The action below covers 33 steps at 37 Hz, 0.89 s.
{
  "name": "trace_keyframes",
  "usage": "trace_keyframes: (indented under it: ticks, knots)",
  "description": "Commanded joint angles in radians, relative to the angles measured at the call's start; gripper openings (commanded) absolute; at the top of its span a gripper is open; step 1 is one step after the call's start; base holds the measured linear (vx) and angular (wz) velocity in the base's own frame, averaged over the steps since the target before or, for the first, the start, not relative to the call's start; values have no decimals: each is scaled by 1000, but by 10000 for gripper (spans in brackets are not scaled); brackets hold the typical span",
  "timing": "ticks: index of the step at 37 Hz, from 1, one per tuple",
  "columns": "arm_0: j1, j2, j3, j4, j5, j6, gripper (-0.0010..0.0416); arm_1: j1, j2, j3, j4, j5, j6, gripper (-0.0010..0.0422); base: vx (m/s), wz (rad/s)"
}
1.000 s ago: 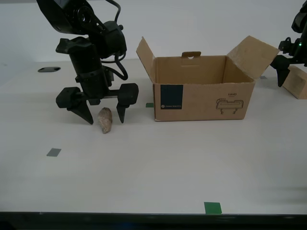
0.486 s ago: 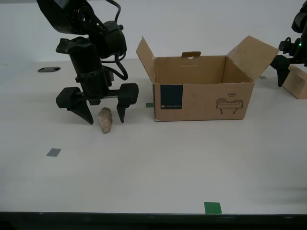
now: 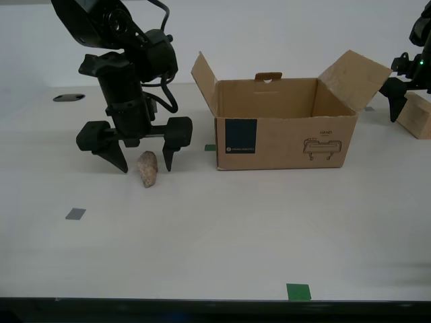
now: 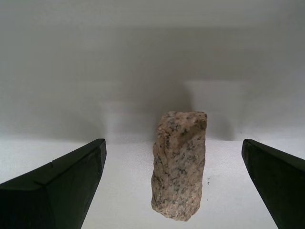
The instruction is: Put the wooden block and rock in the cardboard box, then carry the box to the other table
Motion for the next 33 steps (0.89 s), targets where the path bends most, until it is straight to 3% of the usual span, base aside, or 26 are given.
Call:
trace_keyframes:
  ticks: [1, 6, 33]
  knots:
    - [0, -1, 0, -1, 4, 1, 389, -1, 1, 0, 0, -5, -23, 389, 0, 0]
    - [0, -1, 0, -1, 4, 1, 389, -1, 1, -2, 0, -5, -52, 389, 0, 0]
    - [0, -1, 0, 2, 4, 11, 389, -2, 1, -2, -2, -4, -58, 389, 0, 0]
